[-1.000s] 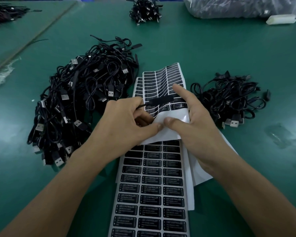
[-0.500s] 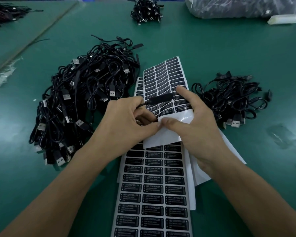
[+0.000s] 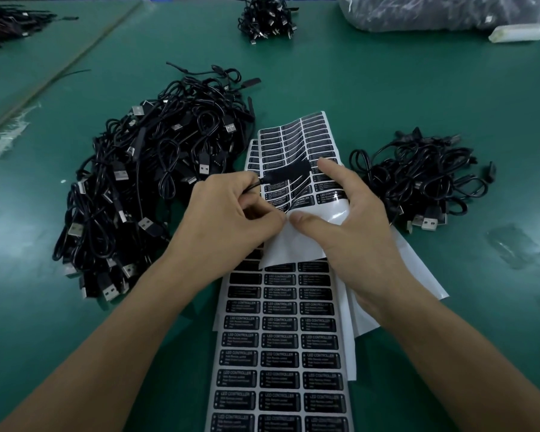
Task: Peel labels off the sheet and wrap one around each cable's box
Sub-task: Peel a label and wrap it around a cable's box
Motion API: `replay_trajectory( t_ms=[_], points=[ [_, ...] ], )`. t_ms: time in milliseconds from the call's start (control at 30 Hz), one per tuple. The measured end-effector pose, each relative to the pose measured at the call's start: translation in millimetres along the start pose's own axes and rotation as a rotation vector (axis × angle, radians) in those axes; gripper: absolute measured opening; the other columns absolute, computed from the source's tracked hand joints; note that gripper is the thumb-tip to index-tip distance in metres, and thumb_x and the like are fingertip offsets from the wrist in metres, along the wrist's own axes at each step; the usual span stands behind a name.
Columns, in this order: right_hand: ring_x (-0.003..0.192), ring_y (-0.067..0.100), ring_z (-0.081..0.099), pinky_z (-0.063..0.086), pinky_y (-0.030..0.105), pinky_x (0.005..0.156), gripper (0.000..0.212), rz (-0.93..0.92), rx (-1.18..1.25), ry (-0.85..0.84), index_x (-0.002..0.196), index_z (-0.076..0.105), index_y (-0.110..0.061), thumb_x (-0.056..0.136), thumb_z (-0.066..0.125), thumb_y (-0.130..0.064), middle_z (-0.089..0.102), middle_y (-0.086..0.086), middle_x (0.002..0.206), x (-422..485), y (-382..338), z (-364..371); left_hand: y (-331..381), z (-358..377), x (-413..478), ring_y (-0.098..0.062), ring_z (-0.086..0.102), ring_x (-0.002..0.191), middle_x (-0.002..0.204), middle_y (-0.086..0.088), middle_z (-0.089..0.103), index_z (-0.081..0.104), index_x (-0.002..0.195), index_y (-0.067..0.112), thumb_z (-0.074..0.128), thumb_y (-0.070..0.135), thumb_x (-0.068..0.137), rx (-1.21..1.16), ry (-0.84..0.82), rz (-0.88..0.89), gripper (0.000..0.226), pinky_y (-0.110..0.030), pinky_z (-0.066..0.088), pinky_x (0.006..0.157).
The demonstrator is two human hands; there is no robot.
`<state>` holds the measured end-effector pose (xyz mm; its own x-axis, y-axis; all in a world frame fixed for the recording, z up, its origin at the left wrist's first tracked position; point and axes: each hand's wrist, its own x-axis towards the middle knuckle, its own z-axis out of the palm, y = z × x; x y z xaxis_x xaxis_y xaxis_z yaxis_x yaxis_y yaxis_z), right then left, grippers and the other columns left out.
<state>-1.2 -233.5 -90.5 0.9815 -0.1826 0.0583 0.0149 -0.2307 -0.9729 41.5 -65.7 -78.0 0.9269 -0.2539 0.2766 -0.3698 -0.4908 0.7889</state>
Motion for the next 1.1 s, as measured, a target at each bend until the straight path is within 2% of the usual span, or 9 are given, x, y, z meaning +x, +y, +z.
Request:
replay_trajectory(
  t_ms=[67,200,300,400,533,667,833,933,1100],
  points=[
    [0.107,-0.036,0.029,0.03,-0.001,0.084,0.067,-0.017,-0.06,0.023,0.142,0.044,-0.043,0.086,0.076,-0.024,0.042,-0.041,0.123,-1,1,3,1,-2,1,0.002,0.06,0.054,0.072,-0.032,0.061,0.03,0.068,-0.003,0.075,0.003,0.077,-0.013,0.02,-0.018,0.046,-0.038,0.05,0.051],
    [0.115,-0.024,0.041,0.035,0.001,0.092,0.061,-0.033,-0.16,0.053,0.138,0.049,-0.04,0.085,0.077,-0.031,0.049,-0.038,0.126,-6,0,7,6,-11,3,-0.042,0.064,0.063,0.066,-0.032,0.057,0.028,0.063,0.005,0.072,0.004,0.072,-0.084,0.162,-0.059,0.045,-0.056,0.056,0.056],
    [0.105,-0.026,0.047,0.039,-0.004,0.081,0.066,-0.032,-0.205,0.011,0.14,0.048,-0.041,0.082,0.079,-0.034,0.054,-0.022,0.131,-10,-2,8,9,-16,3,-0.025,0.067,0.053,0.061,-0.015,0.065,0.029,0.066,0.001,0.07,0.003,0.074,-0.205,0.243,-0.07,0.041,-0.036,0.054,0.046],
    [0.1,-0.026,0.045,0.042,-0.001,0.058,0.071,-0.061,-0.313,-0.035,0.142,0.043,-0.044,0.079,0.077,-0.04,0.056,-0.019,0.094,-14,-7,7,11,-11,1,-0.019,0.068,0.053,0.061,-0.012,0.067,0.036,0.073,-0.008,0.071,-0.001,0.082,-0.312,0.181,-0.118,0.037,-0.025,0.05,0.044],
    [0.113,0.013,0.043,0.035,0.032,0.081,0.083,-0.03,-0.737,-0.11,0.146,0.02,-0.056,0.074,0.057,-0.072,0.043,-0.008,0.104,-17,-13,5,11,-3,1,-0.021,0.072,0.059,0.059,-0.01,0.067,0.033,0.07,0.012,0.074,0.0,0.083,-0.311,0.076,-0.192,0.045,-0.033,0.057,0.05],
    [0.102,0.019,0.029,0.029,0.034,0.085,0.095,-0.074,-1.018,-0.058,0.151,0.013,-0.049,0.069,0.043,-0.086,0.029,-0.003,0.104,-18,-18,3,9,-1,1,-0.023,0.074,0.061,0.063,-0.018,0.067,0.027,0.067,0.019,0.074,0.002,0.079,-0.264,0.072,-0.192,0.051,-0.042,0.06,0.056],
    [0.098,0.017,0.037,0.037,0.033,0.083,0.058,-0.34,-0.855,0.122,0.122,0.06,-0.021,0.078,0.067,-0.057,0.045,-0.002,0.105,-18,-20,10,16,0,1,-0.028,0.07,0.057,0.068,-0.036,0.055,0.026,0.066,0.02,0.077,0.022,0.057,-0.199,0.08,-0.202,0.051,-0.045,0.053,0.053],
    [0.088,0.019,0.047,0.037,0.027,0.078,0.023,-0.411,-0.75,0.149,0.092,0.066,-0.017,0.081,0.076,-0.035,0.055,-0.001,0.091,-17,-17,14,15,1,1,-0.02,0.052,0.049,0.066,-0.033,0.049,0.028,0.066,0.02,0.077,0.022,0.063,-0.15,0.078,-0.18,0.049,-0.038,0.043,0.048],
    [0.079,0.019,0.05,0.024,0.02,0.07,0.008,-0.39,-0.717,0.184,0.085,0.073,-0.018,0.084,0.076,-0.025,0.061,-0.001,0.078,-15,-16,14,12,2,0,-0.026,0.071,0.064,0.067,-0.026,0.064,0.028,0.067,0.019,0.08,0.01,0.078,-0.166,0.076,-0.167,0.055,-0.052,0.055,0.06]
  ],
)
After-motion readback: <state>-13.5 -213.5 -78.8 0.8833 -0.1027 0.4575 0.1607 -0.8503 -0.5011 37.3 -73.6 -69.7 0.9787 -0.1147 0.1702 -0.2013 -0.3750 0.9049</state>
